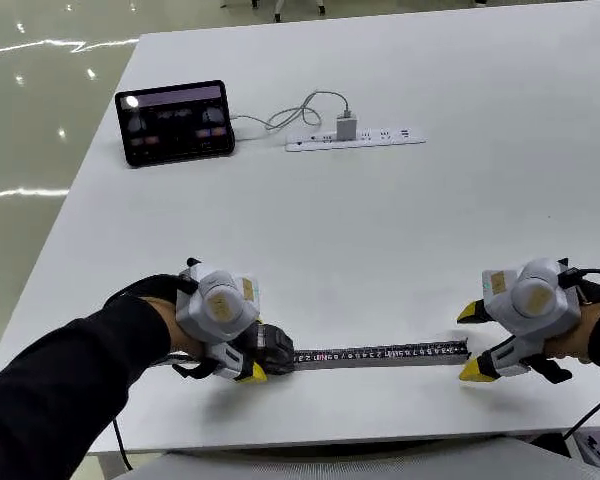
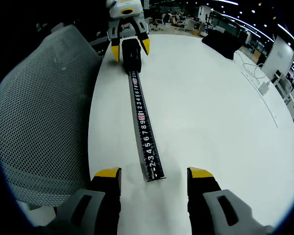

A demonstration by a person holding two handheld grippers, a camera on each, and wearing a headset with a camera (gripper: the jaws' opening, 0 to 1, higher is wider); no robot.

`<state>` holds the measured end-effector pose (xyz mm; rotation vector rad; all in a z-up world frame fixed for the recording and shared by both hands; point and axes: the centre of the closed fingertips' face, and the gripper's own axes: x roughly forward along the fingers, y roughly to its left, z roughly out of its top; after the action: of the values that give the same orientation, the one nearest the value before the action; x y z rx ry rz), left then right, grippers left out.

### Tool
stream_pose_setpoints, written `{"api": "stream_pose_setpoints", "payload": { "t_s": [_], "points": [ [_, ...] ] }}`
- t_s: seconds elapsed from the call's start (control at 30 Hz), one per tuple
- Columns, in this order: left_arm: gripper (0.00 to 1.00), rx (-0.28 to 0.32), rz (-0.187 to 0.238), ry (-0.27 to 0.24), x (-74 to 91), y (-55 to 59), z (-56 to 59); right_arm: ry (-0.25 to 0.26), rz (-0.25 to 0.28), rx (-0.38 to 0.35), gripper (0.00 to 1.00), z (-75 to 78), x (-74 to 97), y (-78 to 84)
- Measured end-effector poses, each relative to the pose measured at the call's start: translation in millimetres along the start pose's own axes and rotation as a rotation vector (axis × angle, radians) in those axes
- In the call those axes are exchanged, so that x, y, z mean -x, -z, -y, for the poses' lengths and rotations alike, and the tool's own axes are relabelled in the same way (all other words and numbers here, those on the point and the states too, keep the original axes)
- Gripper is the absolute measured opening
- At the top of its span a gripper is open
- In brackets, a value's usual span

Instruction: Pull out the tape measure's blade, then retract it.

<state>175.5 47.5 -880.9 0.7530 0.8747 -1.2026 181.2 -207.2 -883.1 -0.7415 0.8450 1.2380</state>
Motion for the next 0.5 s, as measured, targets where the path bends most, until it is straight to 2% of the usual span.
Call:
{"api": "stream_pose_setpoints", "payload": {
  "t_s": [0.07, 0.1, 0.13, 0.2, 0.27, 0.37, 0.43, 0.5],
  "points": [
    [0.51, 0.081, 0.027, 0.023, 3.8, -1.4, 2.3, 0.007, 0.022, -0.017, 0.54, 0.1, 3.8, -2.6],
    [0.52, 0.092, 0.035, 0.022, 5.8, -1.3, 1.0, 0.009, 0.019, -0.032, 0.56, 0.2, 4.3, -1.3],
    [0.53, 0.084, 0.047, 0.003, 8.2, -0.5, -3.9, 0.013, 0.021, -0.035, 0.58, 0.0, 4.7, -0.3],
    [0.58, 0.107, 0.06, -0.039, 13.8, 2.1, -12.0, 0.024, 0.037, -0.043, 0.63, -1.4, 7.4, -2.9],
    [0.63, 0.13, 0.093, -0.07, 19.8, 0.3, -16.6, 0.037, 0.063, -0.08, 0.67, -1.2, 9.8, -6.7],
    [0.8, 0.218, 0.159, -0.146, 32.0, -0.3, -26.0, 0.075, 0.119, -0.133, 0.74, -0.6, 15.6, -13.1],
    [0.92, 0.259, 0.166, -0.177, 35.9, 5.7, -28.9, 0.097, 0.144, -0.149, 0.78, -0.4, 19.0, -15.9],
    [1.0, 0.299, 0.196, -0.219, 40.6, 9.6, -30.6, 0.121, 0.164, -0.158, 0.81, -1.5, 23.8, -16.1]
  ]
}}
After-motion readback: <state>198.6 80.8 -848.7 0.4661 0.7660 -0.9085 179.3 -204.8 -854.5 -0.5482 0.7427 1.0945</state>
